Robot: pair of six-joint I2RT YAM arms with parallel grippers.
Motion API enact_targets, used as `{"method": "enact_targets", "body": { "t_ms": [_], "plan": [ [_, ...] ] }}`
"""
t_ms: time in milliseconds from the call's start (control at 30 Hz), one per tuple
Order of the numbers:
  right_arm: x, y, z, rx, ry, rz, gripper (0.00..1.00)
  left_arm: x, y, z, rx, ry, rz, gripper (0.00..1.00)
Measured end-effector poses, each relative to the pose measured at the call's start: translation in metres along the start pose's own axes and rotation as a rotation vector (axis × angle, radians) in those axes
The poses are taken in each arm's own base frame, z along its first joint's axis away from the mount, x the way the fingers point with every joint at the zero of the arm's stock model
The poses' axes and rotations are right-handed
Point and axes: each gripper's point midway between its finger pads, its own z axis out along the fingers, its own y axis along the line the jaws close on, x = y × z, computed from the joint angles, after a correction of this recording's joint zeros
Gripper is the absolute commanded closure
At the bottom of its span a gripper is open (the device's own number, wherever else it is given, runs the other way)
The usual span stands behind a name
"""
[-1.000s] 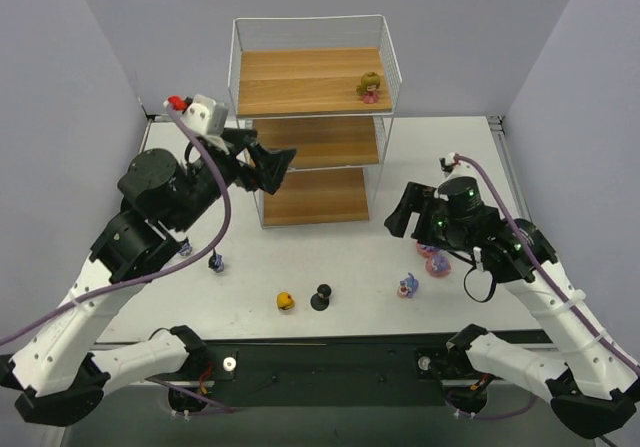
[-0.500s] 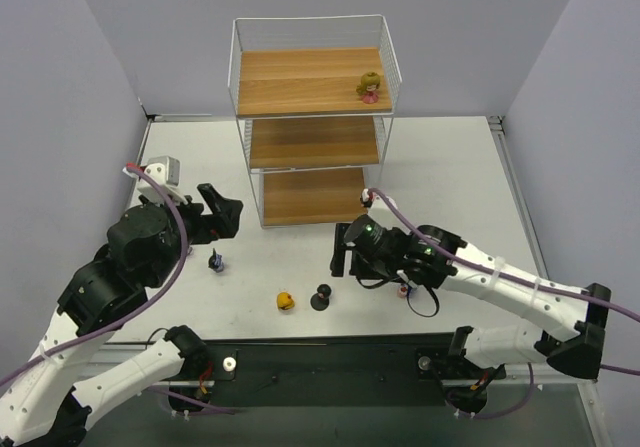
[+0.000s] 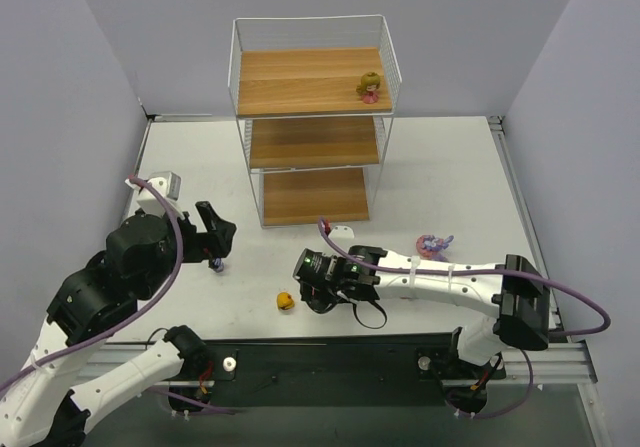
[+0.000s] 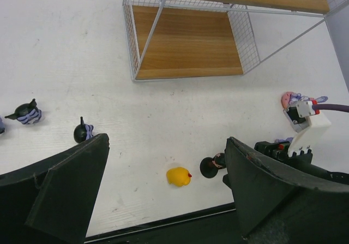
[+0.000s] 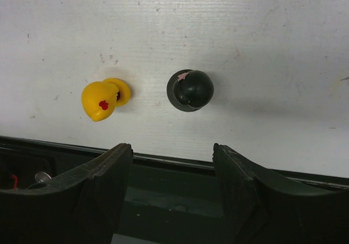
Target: Place and organize the plastic toys onto the shelf
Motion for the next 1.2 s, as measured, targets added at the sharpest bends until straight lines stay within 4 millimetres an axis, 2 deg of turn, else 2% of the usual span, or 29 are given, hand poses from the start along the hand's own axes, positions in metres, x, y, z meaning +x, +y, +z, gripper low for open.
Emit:
{"method": "enact_targets", "body": {
  "t_ms": [133,500,600,667,800,900,1033,1100,1200],
  "plan": [
    [-0.003,-0.002,0.005,0.011,-0.024,-0.031,0.46,0.001,-0.001,-0.004,0.021,0.004,-0.004,0.03],
    [-0.001,-0.010,0.033,0.066,-0.027,-0.119,0.48,0.014,-0.016,0.001,0.085,0.079,0.025,0.03],
    [-0.001,-0.013,0.036,0.072,-0.026,-0.125,0.46,0.030,-0.026,0.005,0.160,0.128,0.062,0.03],
    [-0.002,-0.013,0.035,0.060,-0.033,-0.122,0.41,0.051,-0.035,0.010,0.235,0.180,0.090,0.03],
    [-0.009,-0.025,0.015,0.020,-0.059,-0.083,0.33,0.107,-0.050,0.019,0.402,0.316,0.138,0.03],
    [-0.033,-0.041,-0.016,-0.028,-0.107,0.011,0.32,0.139,-0.064,0.024,0.527,0.394,0.141,0.03],
    [-0.071,-0.076,-0.050,-0.029,-0.185,0.155,0.31,0.164,-0.083,0.033,0.657,0.462,0.141,0.03],
    [-0.080,-0.096,-0.059,0.010,-0.199,0.191,0.31,0.173,-0.092,0.040,0.696,0.493,0.151,0.06],
    [-0.090,-0.113,-0.069,0.051,-0.206,0.221,0.31,0.189,-0.105,0.051,0.733,0.538,0.175,0.11]
  ]
}}
